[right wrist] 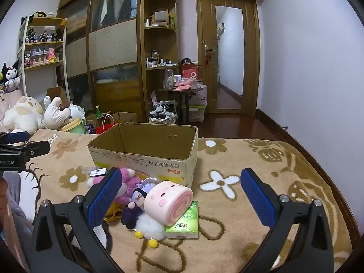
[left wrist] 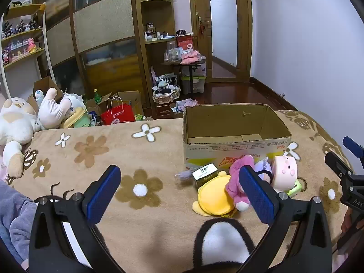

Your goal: Organize soft objects

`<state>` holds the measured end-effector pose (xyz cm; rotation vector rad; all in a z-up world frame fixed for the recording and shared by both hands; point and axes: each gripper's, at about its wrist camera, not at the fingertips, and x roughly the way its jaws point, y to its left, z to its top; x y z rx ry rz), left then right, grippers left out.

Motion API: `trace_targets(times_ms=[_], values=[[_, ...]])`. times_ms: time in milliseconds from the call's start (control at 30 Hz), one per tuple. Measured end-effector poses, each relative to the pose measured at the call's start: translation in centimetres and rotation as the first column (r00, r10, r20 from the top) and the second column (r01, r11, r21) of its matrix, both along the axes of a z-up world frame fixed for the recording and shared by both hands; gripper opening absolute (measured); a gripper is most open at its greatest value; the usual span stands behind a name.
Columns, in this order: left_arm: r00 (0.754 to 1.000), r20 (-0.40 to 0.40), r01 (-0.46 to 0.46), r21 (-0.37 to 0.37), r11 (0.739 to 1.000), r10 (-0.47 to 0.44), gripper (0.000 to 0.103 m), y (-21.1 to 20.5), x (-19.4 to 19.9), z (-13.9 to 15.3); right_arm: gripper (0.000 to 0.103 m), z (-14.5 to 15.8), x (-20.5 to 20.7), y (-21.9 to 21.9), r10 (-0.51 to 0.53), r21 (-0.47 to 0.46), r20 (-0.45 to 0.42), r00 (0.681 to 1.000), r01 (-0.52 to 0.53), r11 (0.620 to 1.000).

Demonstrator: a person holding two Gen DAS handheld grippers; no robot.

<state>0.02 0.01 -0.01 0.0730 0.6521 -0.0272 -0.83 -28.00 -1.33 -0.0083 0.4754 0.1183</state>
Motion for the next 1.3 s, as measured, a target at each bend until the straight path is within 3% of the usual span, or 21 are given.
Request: trace_targets(times_ms=[1300], values=[[1.0, 0.006, -0.001, 0.008, 1.0, 0.0, 0.102, -0.02, -0.01, 0.0, 0.103, 0.48, -0.44, -0.1, 0.009, 0.03, 0.006, 1.0, -0.009, 1.0]])
